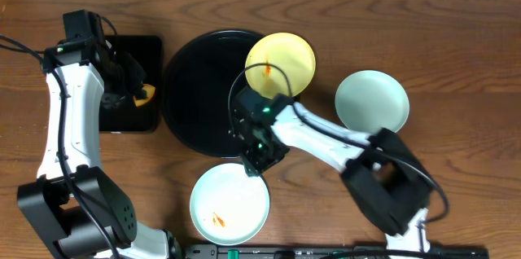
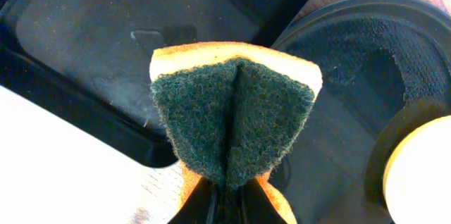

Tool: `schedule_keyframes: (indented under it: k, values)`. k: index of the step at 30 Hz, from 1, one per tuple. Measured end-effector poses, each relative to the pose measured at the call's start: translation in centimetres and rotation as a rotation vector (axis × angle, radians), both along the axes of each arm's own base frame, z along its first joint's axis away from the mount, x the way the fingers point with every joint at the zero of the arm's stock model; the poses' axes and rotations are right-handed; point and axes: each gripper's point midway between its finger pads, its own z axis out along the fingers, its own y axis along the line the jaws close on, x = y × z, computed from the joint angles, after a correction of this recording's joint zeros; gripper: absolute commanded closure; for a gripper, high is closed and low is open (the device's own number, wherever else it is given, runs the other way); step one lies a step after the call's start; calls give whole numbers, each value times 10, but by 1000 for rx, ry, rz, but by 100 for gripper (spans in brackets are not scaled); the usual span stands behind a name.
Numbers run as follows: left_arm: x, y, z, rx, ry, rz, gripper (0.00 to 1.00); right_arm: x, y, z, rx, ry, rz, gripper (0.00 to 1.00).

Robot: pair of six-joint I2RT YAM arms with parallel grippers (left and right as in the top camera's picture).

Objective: Clean dirty plates on tray and stack at the side
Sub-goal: 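Grip the lower pale green plate rim with the right gripper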

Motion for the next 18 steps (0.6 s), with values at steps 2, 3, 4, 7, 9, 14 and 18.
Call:
schedule_keyframes:
  k: [2,3,4,7,9,14,18]
  values:
    - [0,0,0,0,0,0,91,-4,1,-5,-17,21,16,65]
    - [0,0,0,0,0,0,92,-3,4,-4,-17,9,28,67]
    - [0,0,0,0,0,0,92,-3,7,-3,-16,-4,41,75]
    - [0,0,0,0,0,0,92,-4,11,-2,-28,-32,68,99]
    - [0,0,0,0,0,0,92,-4,10,-4,-50,-47,63,99]
    - [0,0,0,0,0,0,92,-1,8,-5,-72,-55,40,99]
    - [0,0,0,0,0,0,92,0,8,3,-90,-52,36,99]
